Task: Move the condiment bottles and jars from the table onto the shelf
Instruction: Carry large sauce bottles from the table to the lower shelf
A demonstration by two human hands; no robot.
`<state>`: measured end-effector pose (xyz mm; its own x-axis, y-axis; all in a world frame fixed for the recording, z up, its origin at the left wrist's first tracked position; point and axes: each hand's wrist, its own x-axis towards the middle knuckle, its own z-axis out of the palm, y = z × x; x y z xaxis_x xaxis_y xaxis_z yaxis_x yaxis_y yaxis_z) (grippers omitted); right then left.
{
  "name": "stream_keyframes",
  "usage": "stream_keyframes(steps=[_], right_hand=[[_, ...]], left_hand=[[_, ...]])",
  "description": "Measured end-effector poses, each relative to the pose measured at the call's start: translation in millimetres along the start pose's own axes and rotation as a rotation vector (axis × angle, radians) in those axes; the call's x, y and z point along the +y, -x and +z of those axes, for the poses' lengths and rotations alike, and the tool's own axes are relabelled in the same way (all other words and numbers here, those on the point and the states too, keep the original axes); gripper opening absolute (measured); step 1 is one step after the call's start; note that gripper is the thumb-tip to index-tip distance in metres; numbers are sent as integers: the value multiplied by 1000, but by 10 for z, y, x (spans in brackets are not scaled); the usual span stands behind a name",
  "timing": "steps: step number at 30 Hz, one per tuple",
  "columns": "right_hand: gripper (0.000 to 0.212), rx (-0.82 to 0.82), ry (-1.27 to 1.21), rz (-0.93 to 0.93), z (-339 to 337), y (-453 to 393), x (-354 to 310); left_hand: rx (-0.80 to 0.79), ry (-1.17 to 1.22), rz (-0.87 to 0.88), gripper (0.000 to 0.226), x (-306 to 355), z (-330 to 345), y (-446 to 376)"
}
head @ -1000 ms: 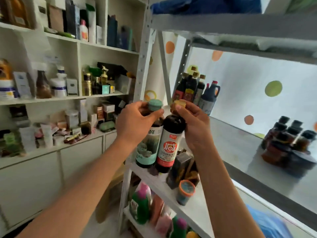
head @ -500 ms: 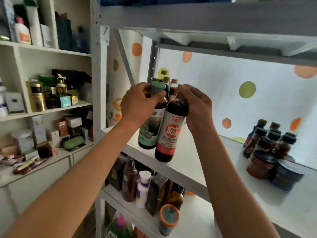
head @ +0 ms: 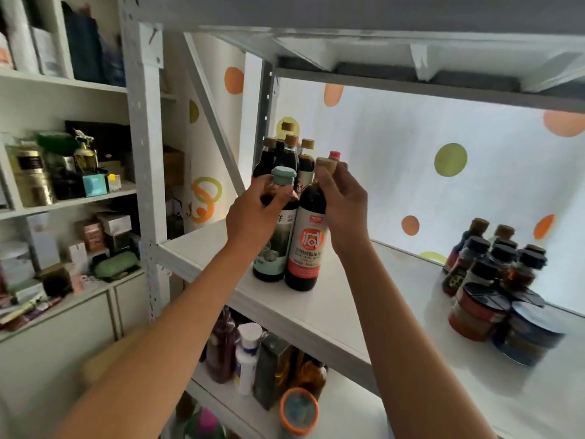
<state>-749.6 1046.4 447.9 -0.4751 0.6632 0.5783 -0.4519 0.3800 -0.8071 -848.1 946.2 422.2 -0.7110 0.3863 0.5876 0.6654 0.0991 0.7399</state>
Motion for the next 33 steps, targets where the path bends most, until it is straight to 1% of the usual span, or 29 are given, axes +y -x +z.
stream_keyframes(steps=[2, 4, 5, 7, 9, 10, 11, 14, 17, 18, 21, 25, 29, 33], right_hand=[[19, -23, 107, -5, 12, 89, 97], [33, -42, 163, -10, -14, 185, 150], [40, -58, 164, -7, -40, 236, 171], [56, -111, 209, 36, -116, 390, 240], [80, -148, 388, 72, -189, 599, 345], [88, -141, 448, 89, -221, 693, 409], [92, -120, 470, 100, -239, 756, 455], [89, -76, 490, 101, -252, 764, 475], [72, -57, 460, 125, -213, 678, 468], [69, -49, 457, 132, -194, 639, 497], [73, -33, 475, 147, -118, 470, 609], [62, -47, 524, 154, -16, 133, 815], [62, -38, 566, 171, 9, -173, 1014], [63, 0, 585, 170, 12, -357, 1178]], left_hand=[[-107, 114, 8, 55, -134, -17, 113], [-204, 229, -34, 78, -272, -14, 263], [-229, 251, -59, 88, -330, -6, 341], [-238, 244, -81, 97, -427, 35, 467], [-251, 177, -61, 103, -543, 79, 528], [-258, 127, -58, 104, -600, 100, 542], [-257, 77, -67, 103, -652, 118, 549], [-229, 12, -115, 97, -713, 160, 571], [-219, -8, -108, 91, -713, 162, 518], [-221, -12, -100, 89, -720, 157, 475], [-229, -39, -114, 81, -755, 167, 299], [-241, -117, -230, 75, -857, 261, -33], [-223, -137, -280, 64, -1002, 307, -308], [-243, -137, -328, 63, -1156, 354, -575]])
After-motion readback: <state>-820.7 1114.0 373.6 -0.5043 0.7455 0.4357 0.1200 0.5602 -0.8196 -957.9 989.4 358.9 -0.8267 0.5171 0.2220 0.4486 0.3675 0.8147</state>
